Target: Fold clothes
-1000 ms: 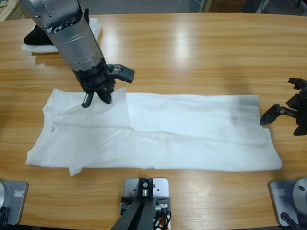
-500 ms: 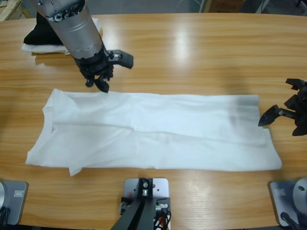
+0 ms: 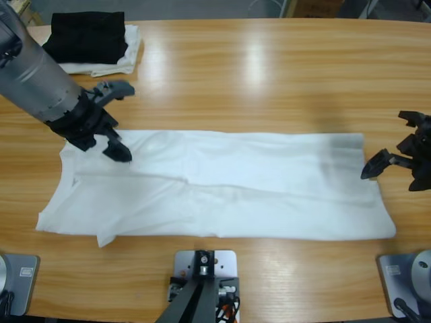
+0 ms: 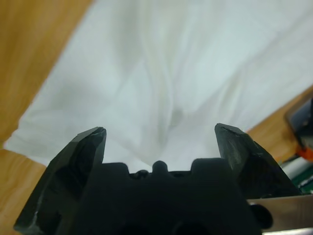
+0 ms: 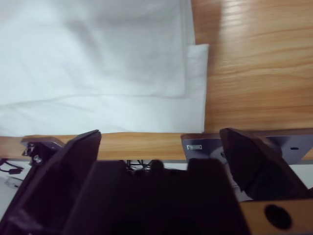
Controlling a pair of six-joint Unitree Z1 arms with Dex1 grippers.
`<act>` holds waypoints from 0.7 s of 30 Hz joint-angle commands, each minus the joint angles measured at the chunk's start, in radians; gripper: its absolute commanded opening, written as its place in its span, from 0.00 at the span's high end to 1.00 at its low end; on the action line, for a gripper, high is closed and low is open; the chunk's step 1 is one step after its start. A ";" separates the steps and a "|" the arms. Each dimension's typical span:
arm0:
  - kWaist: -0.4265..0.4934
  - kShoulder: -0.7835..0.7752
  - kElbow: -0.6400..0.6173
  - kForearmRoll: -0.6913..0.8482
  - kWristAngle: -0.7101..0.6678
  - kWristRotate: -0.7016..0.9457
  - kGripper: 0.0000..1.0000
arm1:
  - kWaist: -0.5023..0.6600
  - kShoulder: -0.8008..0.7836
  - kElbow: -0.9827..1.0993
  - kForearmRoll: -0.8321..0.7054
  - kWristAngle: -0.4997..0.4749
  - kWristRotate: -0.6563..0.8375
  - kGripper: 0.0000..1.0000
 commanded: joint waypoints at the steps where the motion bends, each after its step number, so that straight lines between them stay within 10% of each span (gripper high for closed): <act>1: 0.020 -0.016 0.016 -0.029 0.117 0.016 0.09 | 0.049 0.013 0.022 -0.010 0.007 -0.009 0.00; 16: 0.015 -0.033 0.119 -0.045 -0.001 0.101 0.02 | 0.050 0.008 0.022 -0.009 0.007 -0.009 0.00; 21: 0.021 0.050 0.123 -0.122 0.021 0.164 0.51 | 0.052 0.002 0.022 -0.007 0.007 -0.009 0.00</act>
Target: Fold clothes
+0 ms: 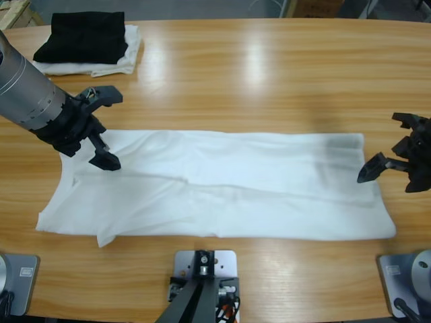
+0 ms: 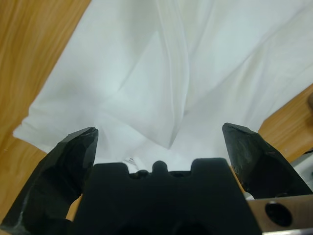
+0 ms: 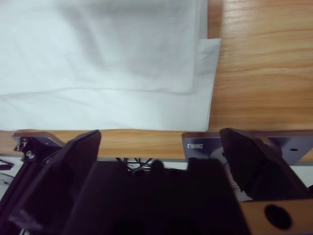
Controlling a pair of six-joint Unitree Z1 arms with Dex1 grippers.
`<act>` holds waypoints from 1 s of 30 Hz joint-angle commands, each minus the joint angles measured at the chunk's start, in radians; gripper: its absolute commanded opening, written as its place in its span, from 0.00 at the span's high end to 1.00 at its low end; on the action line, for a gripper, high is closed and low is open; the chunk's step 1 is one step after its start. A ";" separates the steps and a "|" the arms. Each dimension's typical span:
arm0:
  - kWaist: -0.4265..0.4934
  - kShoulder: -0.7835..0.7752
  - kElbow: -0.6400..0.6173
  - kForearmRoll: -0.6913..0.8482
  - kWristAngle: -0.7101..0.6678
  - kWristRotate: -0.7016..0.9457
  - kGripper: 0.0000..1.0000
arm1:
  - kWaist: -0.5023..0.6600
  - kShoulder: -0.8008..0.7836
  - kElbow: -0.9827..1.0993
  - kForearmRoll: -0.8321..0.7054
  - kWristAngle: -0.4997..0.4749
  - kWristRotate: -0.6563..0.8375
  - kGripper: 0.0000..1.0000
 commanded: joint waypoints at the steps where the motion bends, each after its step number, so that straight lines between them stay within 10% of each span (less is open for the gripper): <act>1: 0.017 0.109 0.038 -0.101 0.010 0.089 0.68 | 0.012 -0.001 0.022 -0.007 0.006 -0.009 0.00; 3: 0.026 0.123 0.039 -0.107 0.009 0.118 1.00 | 0.012 -0.004 0.022 -0.007 0.006 -0.009 0.00; 13: 0.044 0.119 0.039 -0.102 0.032 0.163 1.00 | 0.012 -0.003 0.022 -0.010 0.006 -0.009 0.00; 23: 0.017 0.237 -0.392 0.402 0.033 0.328 1.00 | 0.012 -0.003 0.024 -0.014 0.006 -0.009 0.00; 30: 0.017 0.253 -0.400 0.430 -0.047 0.335 1.00 | 0.014 -0.007 0.025 -0.016 0.005 -0.009 0.00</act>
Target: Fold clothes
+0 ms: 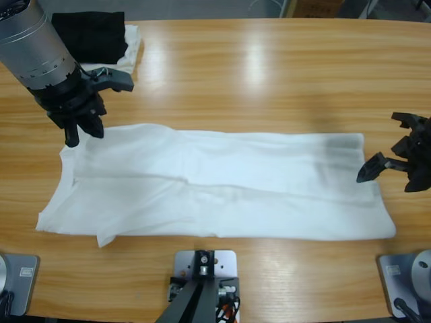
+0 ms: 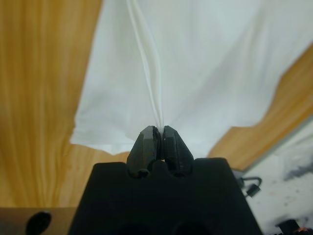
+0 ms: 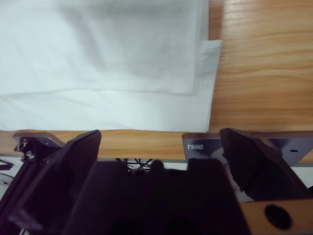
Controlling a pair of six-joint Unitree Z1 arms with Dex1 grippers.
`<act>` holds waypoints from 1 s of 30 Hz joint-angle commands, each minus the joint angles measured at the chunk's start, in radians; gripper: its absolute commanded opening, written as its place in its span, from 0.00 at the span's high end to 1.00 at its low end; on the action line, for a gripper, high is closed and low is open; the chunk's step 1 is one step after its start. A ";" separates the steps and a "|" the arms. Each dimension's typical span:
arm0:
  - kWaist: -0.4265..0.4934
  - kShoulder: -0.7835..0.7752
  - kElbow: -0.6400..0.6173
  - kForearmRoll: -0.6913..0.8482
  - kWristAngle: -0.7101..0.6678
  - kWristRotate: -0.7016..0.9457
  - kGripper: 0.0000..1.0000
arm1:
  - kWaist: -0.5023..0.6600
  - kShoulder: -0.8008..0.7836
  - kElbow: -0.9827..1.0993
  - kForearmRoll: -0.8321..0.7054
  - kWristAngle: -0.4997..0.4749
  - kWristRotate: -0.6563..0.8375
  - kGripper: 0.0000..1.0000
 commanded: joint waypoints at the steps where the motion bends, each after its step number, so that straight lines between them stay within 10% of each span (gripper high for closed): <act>1: -0.003 0.078 -0.027 0.064 -0.079 0.015 1.00 | 0.011 -0.007 0.025 -0.011 0.004 -0.009 0.00; 9: 0.036 0.054 -0.035 0.199 -0.266 -0.083 1.00 | 0.026 0.003 0.040 -0.034 0.007 -0.007 0.00; 30: 0.173 0.254 -0.078 0.153 -0.064 -0.110 0.98 | 0.037 0.022 0.040 -0.034 0.007 -0.007 0.00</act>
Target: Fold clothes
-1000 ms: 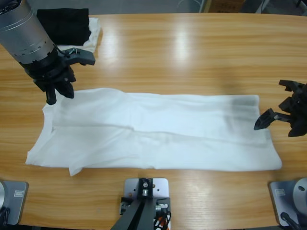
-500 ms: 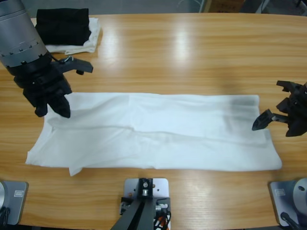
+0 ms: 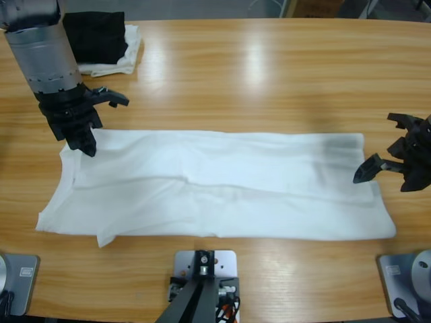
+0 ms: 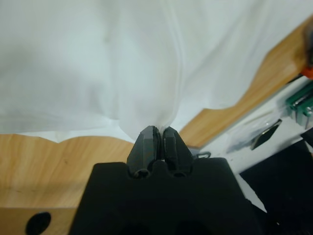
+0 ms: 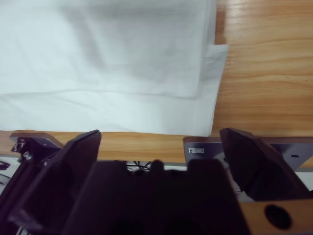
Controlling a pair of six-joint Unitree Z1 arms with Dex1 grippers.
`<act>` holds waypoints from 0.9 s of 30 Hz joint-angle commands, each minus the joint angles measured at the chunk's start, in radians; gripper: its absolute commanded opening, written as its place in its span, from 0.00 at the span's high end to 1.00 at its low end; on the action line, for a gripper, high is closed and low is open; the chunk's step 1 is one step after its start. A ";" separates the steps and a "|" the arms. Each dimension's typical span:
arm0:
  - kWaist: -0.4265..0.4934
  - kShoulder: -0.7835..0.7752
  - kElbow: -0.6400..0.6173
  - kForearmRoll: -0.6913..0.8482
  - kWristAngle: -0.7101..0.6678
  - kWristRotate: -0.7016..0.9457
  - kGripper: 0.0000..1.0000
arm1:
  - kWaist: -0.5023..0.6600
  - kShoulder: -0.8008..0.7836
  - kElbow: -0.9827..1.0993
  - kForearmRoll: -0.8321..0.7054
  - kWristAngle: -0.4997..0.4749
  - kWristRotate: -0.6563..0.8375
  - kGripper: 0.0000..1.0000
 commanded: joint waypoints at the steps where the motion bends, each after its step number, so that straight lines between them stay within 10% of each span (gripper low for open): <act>1: 0.053 0.066 -0.009 -0.035 0.065 -0.049 0.53 | 0.017 0.020 0.025 -0.006 0.007 -0.007 0.00; 2: 0.054 0.055 -0.010 -0.035 0.066 -0.052 0.09 | 0.017 0.017 0.026 -0.006 0.007 -0.007 0.00; 3: 0.053 0.038 -0.010 -0.035 0.084 -0.061 0.01 | 0.017 0.016 0.026 -0.006 0.007 -0.007 0.00; 12: 0.025 -0.191 0.001 -0.117 0.280 -0.341 0.01 | 0.030 -0.007 0.024 -0.004 0.007 -0.007 0.00; 19: -0.232 -0.332 0.362 -0.422 0.184 -0.458 0.09 | 0.025 -0.261 0.174 -0.160 -0.050 0.227 0.00; 27: -0.260 -0.239 0.482 -0.584 0.200 -0.475 0.09 | 0.125 -0.301 0.233 -0.288 -0.174 0.315 0.01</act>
